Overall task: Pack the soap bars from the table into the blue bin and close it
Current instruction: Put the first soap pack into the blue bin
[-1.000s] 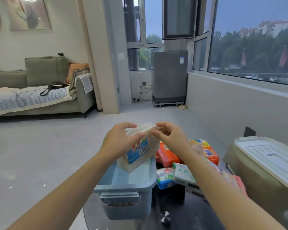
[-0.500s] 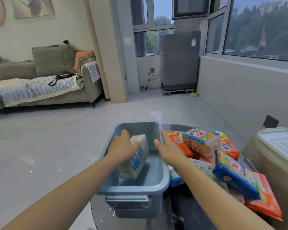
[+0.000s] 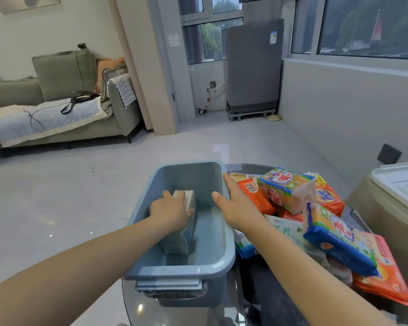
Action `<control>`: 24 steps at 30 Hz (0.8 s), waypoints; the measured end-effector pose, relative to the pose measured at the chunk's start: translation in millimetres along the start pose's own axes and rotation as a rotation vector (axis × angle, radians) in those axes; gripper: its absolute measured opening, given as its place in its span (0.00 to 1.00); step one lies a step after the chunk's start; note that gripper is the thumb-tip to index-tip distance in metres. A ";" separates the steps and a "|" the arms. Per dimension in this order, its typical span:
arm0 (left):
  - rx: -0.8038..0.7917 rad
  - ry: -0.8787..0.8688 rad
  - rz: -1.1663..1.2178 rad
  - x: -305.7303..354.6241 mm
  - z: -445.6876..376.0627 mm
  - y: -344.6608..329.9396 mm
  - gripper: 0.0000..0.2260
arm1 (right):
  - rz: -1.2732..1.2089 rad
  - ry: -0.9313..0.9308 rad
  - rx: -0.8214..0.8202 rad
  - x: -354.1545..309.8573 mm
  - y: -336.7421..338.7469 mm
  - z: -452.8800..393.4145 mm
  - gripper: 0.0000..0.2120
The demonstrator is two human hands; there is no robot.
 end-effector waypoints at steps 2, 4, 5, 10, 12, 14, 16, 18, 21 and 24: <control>0.076 -0.072 -0.029 -0.4 -6.0 -0.5 0.24 | -0.008 0.001 -0.002 0.4 0.1 -0.3 0.30; 0.086 -0.163 -0.011 0.5 -11.8 -2.9 0.25 | -0.007 -0.002 0.000 1.1 0.3 -0.5 0.30; 0.066 -0.180 -0.001 -0.2 -14.1 -4.0 0.26 | -0.005 -0.005 0.002 1.2 0.4 -0.7 0.30; 0.023 -0.088 0.109 -8.4 -16.7 -4.4 0.25 | -0.004 -0.022 0.013 1.4 0.7 -0.7 0.29; 0.017 -0.061 0.132 -7.6 -15.5 -4.4 0.25 | -0.004 -0.021 0.012 1.4 0.8 -0.5 0.29; 0.006 -0.043 0.164 -5.5 -14.0 -5.0 0.25 | -0.005 -0.019 0.014 1.4 0.7 0.0 0.29; -0.005 -0.035 0.192 -4.1 -13.1 -5.5 0.26 | -0.008 -0.021 0.015 1.4 0.9 0.4 0.29; -0.006 -0.037 0.187 -3.9 -13.1 -5.4 0.25 | -0.012 -0.020 0.011 1.2 0.7 0.4 0.29; -0.007 -0.034 0.195 -4.3 -13.6 -4.9 0.25 | -0.015 -0.021 0.014 1.7 0.4 -0.4 0.29; 0.003 -0.022 0.256 -4.0 -12.1 -3.6 0.24 | -0.029 -0.019 0.019 2.1 0.0 -0.6 0.29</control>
Point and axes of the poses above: each hand's wrist, its own z-axis away from the middle knuckle, its own y-axis out of the back of the hand, x = y × z, the point moved 5 cm from there along -z, towards the middle knuckle, and after that the axes turned 12 degrees about -y, right-handed, at the moved point
